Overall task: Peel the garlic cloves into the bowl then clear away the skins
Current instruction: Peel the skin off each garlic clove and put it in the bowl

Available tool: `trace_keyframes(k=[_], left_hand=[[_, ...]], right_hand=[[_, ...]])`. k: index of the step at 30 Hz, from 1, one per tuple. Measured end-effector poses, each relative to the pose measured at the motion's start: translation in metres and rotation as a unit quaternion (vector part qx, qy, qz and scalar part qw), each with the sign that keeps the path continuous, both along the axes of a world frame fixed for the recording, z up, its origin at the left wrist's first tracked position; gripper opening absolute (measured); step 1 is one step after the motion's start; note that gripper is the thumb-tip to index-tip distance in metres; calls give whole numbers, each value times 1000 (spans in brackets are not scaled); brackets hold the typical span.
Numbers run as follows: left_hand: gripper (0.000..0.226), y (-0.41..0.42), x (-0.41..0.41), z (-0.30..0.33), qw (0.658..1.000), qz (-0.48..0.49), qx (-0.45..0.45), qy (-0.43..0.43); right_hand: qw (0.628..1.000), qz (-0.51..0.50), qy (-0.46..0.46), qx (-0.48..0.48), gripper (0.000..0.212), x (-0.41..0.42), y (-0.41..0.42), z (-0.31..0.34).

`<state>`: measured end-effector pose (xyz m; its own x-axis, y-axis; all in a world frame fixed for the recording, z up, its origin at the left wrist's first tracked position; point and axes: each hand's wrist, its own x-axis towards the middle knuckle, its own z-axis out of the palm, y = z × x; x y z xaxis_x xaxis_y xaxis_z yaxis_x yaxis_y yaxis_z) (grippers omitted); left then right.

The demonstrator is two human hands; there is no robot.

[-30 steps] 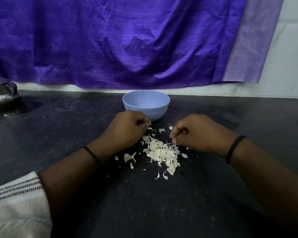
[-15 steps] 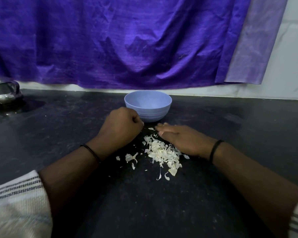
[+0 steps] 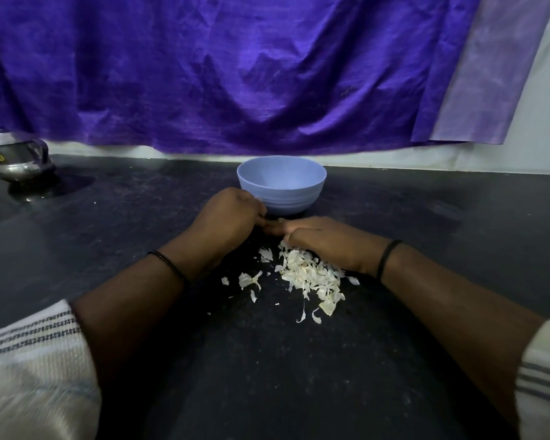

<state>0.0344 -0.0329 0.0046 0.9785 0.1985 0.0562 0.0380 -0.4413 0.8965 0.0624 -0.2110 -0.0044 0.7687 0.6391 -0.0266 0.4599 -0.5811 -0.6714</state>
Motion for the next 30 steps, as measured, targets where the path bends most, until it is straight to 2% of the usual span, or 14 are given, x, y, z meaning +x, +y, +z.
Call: trace_keyframes(k=[4, 5, 8, 10, 13, 16, 19, 22, 23, 25, 27, 30], left_hand=[[15, 2, -5, 1, 999, 7, 34, -22], [13, 3, -7, 2, 998, 3, 50, -32], [10, 2, -12, 4, 996, -5, 82, -39], [18, -1, -16, 6, 992, 10, 112, -63], [38, -15, -28, 7, 977, 29, 155, -142], [36, -37, -42, 7, 967, -3, 125, -222], [36, -52, -48, -3, 958, -104, 98, -250], [49, -48, -41, -15, 937, -196, 169, -234], [52, -46, -38, -15, 927, -210, 199, -238], [52, -43, -36, -11, 920, -194, 229, -252], [39, -44, -40, -7, 927, -136, 212, -278], [10, -43, -43, -1, 963, -83, 69, -246]], right_hand=[[997, 47, 32, 60, 24, -8, -21, 20], [996, 42, 20, 75, 21, -10, -28, 22], [991, -52, -62, 107, 16, -18, -37, 20], [975, -132, -127, 123, 14, -23, -34, 14], [958, -184, -122, 185, 11, -32, -25, 14], [940, -212, 10, 268, 2, -44, -16, 19], [895, -196, 192, 351, 20, -50, -11, 24], [834, -141, 337, 413, 27, -49, -21, 39], [830, -123, 354, 412, 30, -47, -26, 44], [852, -117, 333, 386, 32, -45, -36, 54], [888, -149, 252, 355, 26, -45, -42, 57], [934, -169, 88, 301, 19, -46, -40, 52]])
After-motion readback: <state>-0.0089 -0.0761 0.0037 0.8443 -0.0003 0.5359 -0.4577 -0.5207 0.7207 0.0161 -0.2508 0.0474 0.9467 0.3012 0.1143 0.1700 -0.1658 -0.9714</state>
